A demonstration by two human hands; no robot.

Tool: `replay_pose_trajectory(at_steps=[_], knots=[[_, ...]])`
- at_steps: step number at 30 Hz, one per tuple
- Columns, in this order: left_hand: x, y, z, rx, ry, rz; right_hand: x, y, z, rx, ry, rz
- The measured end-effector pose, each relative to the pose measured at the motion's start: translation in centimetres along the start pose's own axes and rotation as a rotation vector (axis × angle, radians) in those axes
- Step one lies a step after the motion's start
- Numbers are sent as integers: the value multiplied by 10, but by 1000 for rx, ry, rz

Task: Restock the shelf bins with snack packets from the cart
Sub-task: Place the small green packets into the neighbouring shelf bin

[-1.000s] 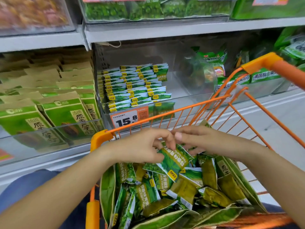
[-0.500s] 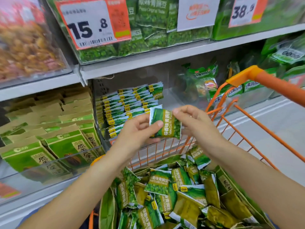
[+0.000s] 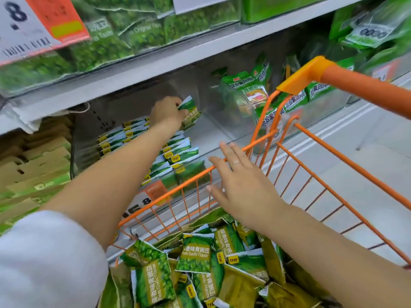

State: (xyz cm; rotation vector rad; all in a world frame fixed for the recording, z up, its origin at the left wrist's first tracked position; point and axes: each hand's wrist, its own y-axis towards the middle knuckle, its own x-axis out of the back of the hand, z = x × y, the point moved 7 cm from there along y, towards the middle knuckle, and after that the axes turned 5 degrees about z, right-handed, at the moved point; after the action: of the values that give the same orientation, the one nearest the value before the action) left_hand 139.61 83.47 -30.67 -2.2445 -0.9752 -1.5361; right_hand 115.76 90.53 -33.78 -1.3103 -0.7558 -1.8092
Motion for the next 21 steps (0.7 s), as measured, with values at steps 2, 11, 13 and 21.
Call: replay_pose_trajectory(at_steps=[2,11,13,21], knots=[[-9,7,4,2,73,31,-2,0,1,-6,17,23],[-21,13,15,-73,330,44,-4,0,1,-34,-5,65],[-15,12,17,-60,256,52,-2,0,2,-34,11,61],[73,-108,-36,-348,-356,-65,17,-9,18,59,-147,-151]])
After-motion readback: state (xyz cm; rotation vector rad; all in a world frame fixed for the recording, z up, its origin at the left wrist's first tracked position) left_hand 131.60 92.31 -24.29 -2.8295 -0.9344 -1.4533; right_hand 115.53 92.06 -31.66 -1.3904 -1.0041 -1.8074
